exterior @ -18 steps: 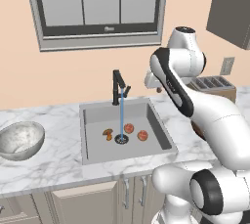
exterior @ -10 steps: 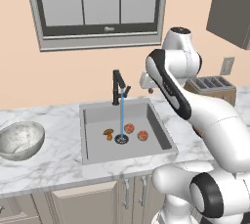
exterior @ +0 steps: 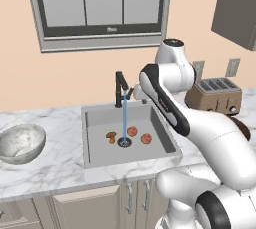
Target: Pick the peachs from the sink and place them in one bowl. Place the mushroom in the other bowl. Then turn off the sink faucet.
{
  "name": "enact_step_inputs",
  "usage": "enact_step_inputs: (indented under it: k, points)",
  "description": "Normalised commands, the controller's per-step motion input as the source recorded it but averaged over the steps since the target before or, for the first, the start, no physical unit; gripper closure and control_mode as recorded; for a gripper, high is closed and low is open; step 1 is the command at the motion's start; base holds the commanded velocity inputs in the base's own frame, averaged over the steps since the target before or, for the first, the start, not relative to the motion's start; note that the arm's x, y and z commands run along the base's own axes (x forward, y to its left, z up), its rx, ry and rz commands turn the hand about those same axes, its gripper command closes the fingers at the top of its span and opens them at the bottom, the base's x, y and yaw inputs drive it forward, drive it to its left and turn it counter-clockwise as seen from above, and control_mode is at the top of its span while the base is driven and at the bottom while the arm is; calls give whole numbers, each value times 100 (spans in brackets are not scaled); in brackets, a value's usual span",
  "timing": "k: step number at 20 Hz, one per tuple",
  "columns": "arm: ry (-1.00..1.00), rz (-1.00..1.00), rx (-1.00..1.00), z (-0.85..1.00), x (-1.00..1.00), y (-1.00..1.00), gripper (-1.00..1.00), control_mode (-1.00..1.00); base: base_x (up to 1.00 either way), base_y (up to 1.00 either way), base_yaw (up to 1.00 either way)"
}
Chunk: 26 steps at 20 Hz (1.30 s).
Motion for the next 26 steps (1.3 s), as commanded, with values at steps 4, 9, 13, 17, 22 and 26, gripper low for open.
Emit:
enact_step_inputs:
  k: [4, 9, 13, 17, 22, 26]
  points:
    - [0, 0, 3, -31, -3, 18, -100, -100, 0, 0, 0]
    - [6, 1, 6, -38, 0, 18, -100, -100, 0, 0, 0]
    - [7, 0, 2, -45, 0, 25, -100, -100, 0, 0, 0]
    - [8, 0, 0, -49, 2, 26, -100, -100, 0, 0, 0]
    - [7, 0, 0, -46, 10, 14, -100, -100, 0, 0, 0]
    - [4, 0, 0, -39, 16, 0, -100, -100, 0, 0, 0]
